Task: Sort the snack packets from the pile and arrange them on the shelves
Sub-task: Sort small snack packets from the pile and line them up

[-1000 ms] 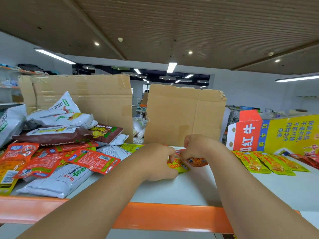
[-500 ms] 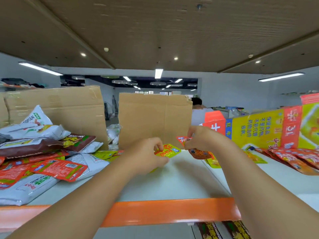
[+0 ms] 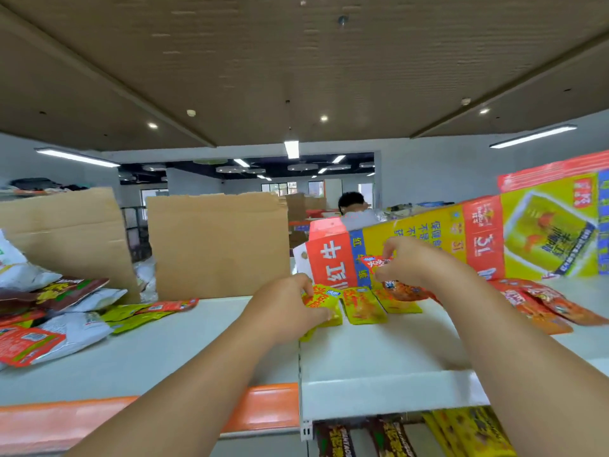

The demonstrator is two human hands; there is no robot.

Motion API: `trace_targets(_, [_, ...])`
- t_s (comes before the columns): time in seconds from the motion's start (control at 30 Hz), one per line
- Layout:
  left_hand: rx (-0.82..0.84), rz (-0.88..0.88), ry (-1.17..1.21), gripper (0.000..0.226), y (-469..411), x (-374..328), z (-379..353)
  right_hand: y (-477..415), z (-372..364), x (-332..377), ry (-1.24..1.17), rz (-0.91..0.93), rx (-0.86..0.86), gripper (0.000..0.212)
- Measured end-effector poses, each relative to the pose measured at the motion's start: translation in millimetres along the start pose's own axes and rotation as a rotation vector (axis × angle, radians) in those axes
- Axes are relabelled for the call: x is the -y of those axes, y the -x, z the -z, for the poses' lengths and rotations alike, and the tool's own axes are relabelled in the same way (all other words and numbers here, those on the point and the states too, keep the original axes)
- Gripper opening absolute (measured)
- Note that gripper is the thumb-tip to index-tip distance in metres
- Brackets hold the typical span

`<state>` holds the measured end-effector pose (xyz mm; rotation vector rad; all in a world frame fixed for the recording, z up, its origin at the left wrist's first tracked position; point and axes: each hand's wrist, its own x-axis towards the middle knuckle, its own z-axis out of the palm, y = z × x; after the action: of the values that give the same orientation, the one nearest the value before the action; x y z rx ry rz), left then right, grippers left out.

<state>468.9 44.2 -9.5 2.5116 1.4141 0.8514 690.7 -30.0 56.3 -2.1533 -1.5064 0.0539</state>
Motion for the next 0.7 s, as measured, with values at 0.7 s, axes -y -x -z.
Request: trace_targets(0.7, [-0.072,0.119,-0.205,0.041,-63,-158,-107,-66,49,-149,-0.124,0.086,-0.008,0.043])
